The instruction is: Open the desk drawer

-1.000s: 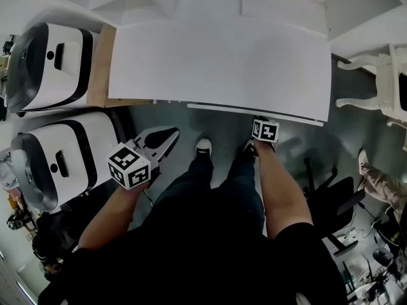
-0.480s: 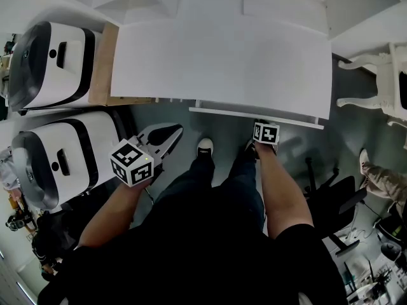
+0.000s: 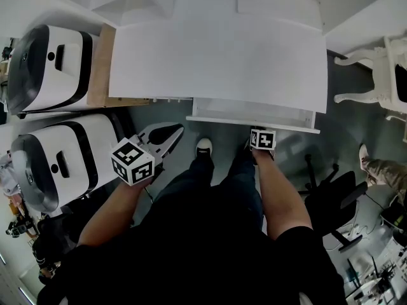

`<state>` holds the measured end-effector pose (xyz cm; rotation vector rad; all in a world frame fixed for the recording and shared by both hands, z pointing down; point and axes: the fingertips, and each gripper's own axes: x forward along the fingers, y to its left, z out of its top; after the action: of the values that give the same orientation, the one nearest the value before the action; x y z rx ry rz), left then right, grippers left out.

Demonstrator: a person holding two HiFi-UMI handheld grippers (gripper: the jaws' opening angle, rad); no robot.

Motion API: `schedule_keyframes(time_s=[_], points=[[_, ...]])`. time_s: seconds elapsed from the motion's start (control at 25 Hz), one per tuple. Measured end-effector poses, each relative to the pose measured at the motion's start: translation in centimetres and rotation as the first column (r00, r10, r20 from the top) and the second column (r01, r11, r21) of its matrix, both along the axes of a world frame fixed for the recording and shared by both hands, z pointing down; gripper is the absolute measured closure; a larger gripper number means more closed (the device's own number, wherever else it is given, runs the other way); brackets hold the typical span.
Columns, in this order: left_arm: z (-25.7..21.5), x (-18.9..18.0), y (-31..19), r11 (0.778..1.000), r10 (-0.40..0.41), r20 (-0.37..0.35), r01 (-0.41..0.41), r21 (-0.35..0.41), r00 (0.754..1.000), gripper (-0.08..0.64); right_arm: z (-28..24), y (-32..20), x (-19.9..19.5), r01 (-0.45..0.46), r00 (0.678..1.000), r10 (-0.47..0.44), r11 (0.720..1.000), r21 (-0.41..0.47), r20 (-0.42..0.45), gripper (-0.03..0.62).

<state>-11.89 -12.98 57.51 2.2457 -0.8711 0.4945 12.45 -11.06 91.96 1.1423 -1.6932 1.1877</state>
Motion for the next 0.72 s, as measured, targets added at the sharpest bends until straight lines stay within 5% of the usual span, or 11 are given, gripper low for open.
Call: schedule_keyframes(time_s=[0.72], points=[[0.1,1.1,1.8,0.999,0.053,-0.001,-0.053,0.002,0.999,0.543,0.0,5.1,0.0,0.005,1.000,-0.005,1.000,-0.002,0.003,0.518]])
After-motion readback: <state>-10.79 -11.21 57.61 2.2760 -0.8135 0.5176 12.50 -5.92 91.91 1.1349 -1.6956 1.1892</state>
